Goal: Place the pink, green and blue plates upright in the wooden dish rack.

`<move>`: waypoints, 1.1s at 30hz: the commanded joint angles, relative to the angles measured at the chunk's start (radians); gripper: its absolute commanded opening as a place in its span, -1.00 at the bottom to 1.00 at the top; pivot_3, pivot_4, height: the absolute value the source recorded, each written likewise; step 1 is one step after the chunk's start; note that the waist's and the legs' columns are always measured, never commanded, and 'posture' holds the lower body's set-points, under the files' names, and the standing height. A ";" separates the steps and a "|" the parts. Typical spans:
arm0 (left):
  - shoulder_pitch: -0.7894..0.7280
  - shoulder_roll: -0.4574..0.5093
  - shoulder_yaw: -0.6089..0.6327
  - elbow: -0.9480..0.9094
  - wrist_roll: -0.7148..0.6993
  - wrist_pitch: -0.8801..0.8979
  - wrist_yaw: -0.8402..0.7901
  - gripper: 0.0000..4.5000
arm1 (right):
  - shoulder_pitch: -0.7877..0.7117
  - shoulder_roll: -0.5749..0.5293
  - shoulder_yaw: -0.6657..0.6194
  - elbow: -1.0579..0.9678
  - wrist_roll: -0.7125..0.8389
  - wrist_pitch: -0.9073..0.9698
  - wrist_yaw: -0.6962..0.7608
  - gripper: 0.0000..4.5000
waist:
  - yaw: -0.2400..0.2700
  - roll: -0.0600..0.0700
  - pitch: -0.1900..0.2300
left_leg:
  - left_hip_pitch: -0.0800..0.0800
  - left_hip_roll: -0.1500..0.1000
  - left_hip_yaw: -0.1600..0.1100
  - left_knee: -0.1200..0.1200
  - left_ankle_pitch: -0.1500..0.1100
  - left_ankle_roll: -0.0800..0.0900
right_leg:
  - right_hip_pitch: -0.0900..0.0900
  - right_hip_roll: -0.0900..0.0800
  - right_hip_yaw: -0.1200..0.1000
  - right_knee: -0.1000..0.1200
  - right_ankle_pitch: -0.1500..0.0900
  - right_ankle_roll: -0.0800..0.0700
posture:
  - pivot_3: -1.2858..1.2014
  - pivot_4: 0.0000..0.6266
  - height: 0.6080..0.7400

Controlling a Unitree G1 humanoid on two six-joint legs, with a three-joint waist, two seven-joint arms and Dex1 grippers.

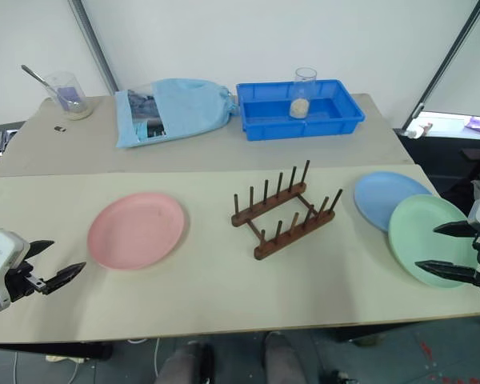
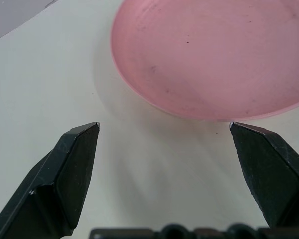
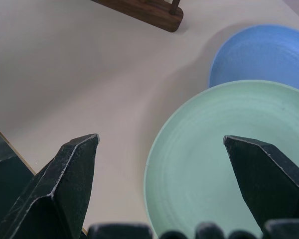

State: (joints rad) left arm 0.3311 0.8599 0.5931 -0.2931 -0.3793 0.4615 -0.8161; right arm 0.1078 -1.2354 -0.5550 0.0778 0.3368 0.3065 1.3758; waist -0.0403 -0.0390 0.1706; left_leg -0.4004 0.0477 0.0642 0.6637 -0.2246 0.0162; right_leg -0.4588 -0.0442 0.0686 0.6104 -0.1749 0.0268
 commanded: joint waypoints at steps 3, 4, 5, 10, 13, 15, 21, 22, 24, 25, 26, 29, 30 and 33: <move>0.007 0.002 0.051 -0.024 -0.009 0.015 0.003 1.00 | -0.030 -0.010 0.010 0.075 -0.017 -0.084 0.024 0.98 | -0.001 0.000 0.000 | 0.000 0.000 0.000 0.000 0.000 0.000 | 0.000 0.000 0.000 0.000 0.000 0.000 | 0.03 -0.52 1.00; 0.007 0.002 0.051 -0.023 -0.007 0.015 0.005 1.00 | -0.034 -0.010 0.014 0.089 -0.019 -0.097 0.027 0.98 | -0.001 0.000 0.000 | 0.000 0.000 0.000 0.000 0.000 0.000 | 0.000 0.000 0.000 0.000 0.000 0.000 | 0.03 -0.52 1.00; 0.007 0.001 0.050 -0.023 -0.007 0.015 0.005 1.00 | -0.036 -0.010 0.017 0.100 -0.020 -0.107 0.030 0.98 | -0.001 0.000 0.000 | 0.000 0.000 0.000 0.000 0.000 0.000 | 0.000 0.000 0.000 0.000 0.000 0.000 | 0.03 -0.52 1.00; 0.001 -0.002 0.044 -0.028 -0.006 0.021 0.008 1.00 | -0.040 -0.009 0.028 0.145 -0.024 -0.155 0.041 0.98 | 0.000 0.000 0.000 | 0.001 0.000 0.000 0.000 0.000 0.000 | 0.000 0.000 0.000 0.001 0.000 0.000 | 0.03 -0.52 1.00; -0.001 -0.003 0.042 -0.029 -0.004 0.021 0.009 1.00 | -0.040 -0.006 0.033 0.164 -0.025 -0.177 0.045 0.98 | -0.001 0.000 0.000 | 0.001 0.000 0.000 0.000 0.000 0.000 | 0.001 0.000 0.000 0.001 0.000 0.000 | 0.03 -0.52 1.00; -0.003 -0.003 0.042 -0.030 -0.005 0.022 0.009 1.00 | -0.039 -0.005 0.035 0.176 -0.025 -0.190 0.047 0.98 | -0.002 0.000 0.000 | 0.001 0.000 0.001 0.000 0.000 0.000 | 0.001 0.000 0.000 0.001 0.000 0.000 | 0.03 -0.52 1.00; -0.034 -0.013 0.029 -0.031 -0.012 0.003 0.015 1.00 | -0.045 0.003 0.058 0.184 -0.022 -0.213 0.040 0.98 | -0.002 0.000 0.000 | 0.002 0.000 0.001 0.000 0.000 0.000 | 0.001 0.000 0.000 0.001 0.000 0.000 | 0.03 -0.52 1.00; -0.039 -0.017 0.032 -0.038 -0.028 -0.002 0.002 1.00 | -0.045 0.003 0.060 0.178 -0.020 -0.211 0.038 0.98 | -0.002 0.000 0.000 | 0.002 0.000 0.001 0.000 0.000 0.000 | 0.001 0.000 0.000 0.001 0.000 0.000 | 0.03 -0.52 1.00; -0.056 -0.029 0.033 -0.068 -0.066 -0.026 -0.030 1.00 | -0.050 0.008 0.062 0.151 -0.011 -0.199 0.031 0.98 | -0.002 0.000 0.000 | 0.002 0.000 0.001 0.000 0.000 0.000 | 0.001 0.000 0.000 0.001 0.000 0.000 | 0.03 -0.52 1.00; -0.063 -0.033 0.024 -0.083 -0.066 -0.049 -0.041 1.00 | -0.052 0.010 0.061 0.137 -0.005 -0.193 0.030 0.98 | -0.002 0.000 0.000 | 0.002 0.000 0.001 0.000 0.000 0.001 | 0.001 0.000 0.000 0.001 0.000 0.000 | 0.03 -0.52 1.00; -0.076 -0.034 0.002 -0.102 -0.083 -0.041 -0.051 1.00 | -0.056 0.012 0.062 0.120 0.002 -0.185 0.027 0.98 | -0.002 0.000 0.000 | 0.002 0.000 0.001 0.000 0.000 0.001 | 0.001 0.000 0.000 0.001 0.000 0.000 | 0.03 -0.52 1.00; -0.132 -0.038 -0.084 -0.159 -0.125 -0.006 -0.064 1.00 | -0.061 0.020 0.059 0.066 0.017 -0.158 0.015 0.98 | 0.001 0.001 0.000 | 0.002 0.000 0.001 0.000 0.003 0.005 | 0.002 0.000 0.000 0.002 0.000 0.000 | 0.03 -0.52 1.00; -0.162 -0.044 -0.145 -0.195 -0.137 0.007 -0.066 1.00 | -0.059 0.026 0.053 0.025 0.030 -0.135 0.006 0.98 | 0.002 0.001 0.000 | 0.002 0.000 0.001 0.000 0.003 0.005 | 0.002 0.000 0.001 0.002 0.000 0.000 | 0.03 -0.52 1.00; -0.259 -0.079 -0.337 -0.268 -0.112 0.033 -0.027 1.00 | -0.043 0.046 0.021 -0.130 0.092 -0.027 -0.025 0.98 | 0.009 0.001 -0.001 | 0.002 -0.001 0.001 0.000 0.003 0.005 | 0.002 0.000 0.001 0.002 0.000 0.000 | 0.03 -0.52 1.00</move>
State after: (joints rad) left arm 0.1066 0.7896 0.3373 -0.5007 -0.4946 0.4810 -0.8659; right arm 0.0640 -1.1867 -0.4862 0.0401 0.3783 0.2173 1.3697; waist -0.0316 -0.0378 0.1698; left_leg -0.3985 0.0467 0.0649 0.6641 -0.2206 0.0226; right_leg -0.4559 -0.0439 0.0699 0.6130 -0.1744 0.0275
